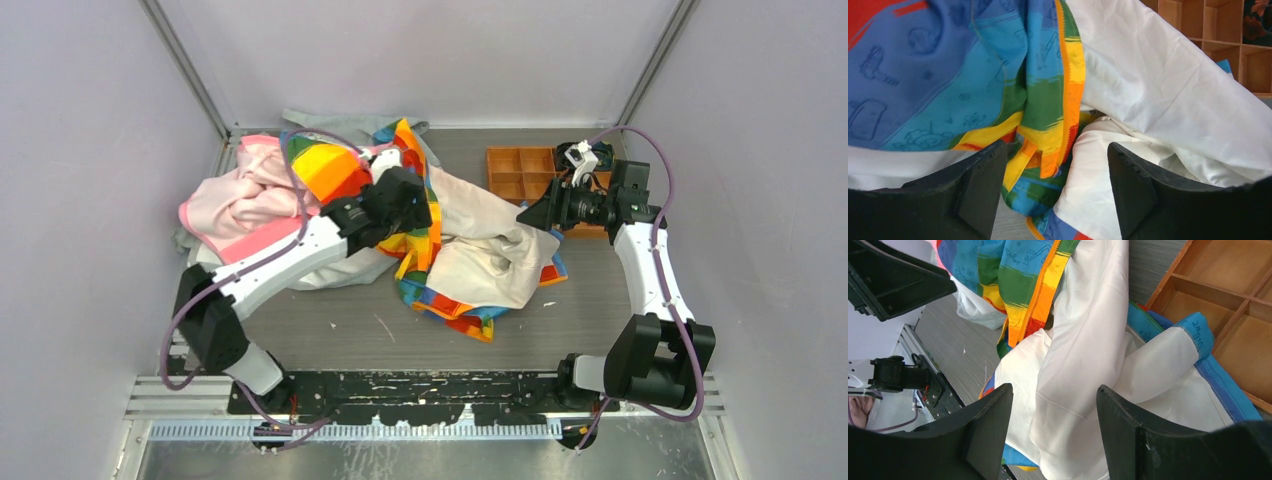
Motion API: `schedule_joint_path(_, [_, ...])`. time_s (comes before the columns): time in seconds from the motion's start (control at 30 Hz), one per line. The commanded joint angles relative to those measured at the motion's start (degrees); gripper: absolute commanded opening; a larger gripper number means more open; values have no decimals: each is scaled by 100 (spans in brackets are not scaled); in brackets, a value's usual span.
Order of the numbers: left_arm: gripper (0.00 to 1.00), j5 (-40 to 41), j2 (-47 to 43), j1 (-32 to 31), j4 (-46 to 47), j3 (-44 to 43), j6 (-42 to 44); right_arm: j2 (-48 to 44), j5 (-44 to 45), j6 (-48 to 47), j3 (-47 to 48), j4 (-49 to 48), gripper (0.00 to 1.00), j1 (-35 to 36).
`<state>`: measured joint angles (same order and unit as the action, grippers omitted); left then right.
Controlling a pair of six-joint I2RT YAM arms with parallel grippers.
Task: Zip up the jacket
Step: Flatten out the jacket at the center of the board.
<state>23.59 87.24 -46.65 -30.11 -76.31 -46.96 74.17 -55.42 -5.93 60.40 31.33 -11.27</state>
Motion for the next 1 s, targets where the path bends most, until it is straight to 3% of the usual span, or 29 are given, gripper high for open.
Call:
schedule_joint_path(0.0, [68, 706, 760, -143, -972, -1110, 316, -115, -70, -94, 90, -144, 67, -7])
schedule_joint_path(0.07, [62, 813, 1197, -144, -1368, -1674, 461, -116, -66, -96, 95, -141, 67, -7])
schedule_joint_path(0.27, [59, 1246, 2104, -147, -1933, -2657, 998, -115, -66, -101, 98, -127, 68, -7])
schedule_joint_path(0.43, [59, 1499, 2587, -142, -1919, -3027, 1400, -105, -66, -110, 112, -105, 68, -5])
schedule_joint_path(0.7, [46, 1757, 3387, -134, -2152, -3767, 1868, -96, -74, -136, 138, -56, 68, -7])
schedule_joint_path(0.97, [46, 1968, 3846, -4, -2370, -4045, 1980, -70, -83, -158, 156, -26, 68, -7])
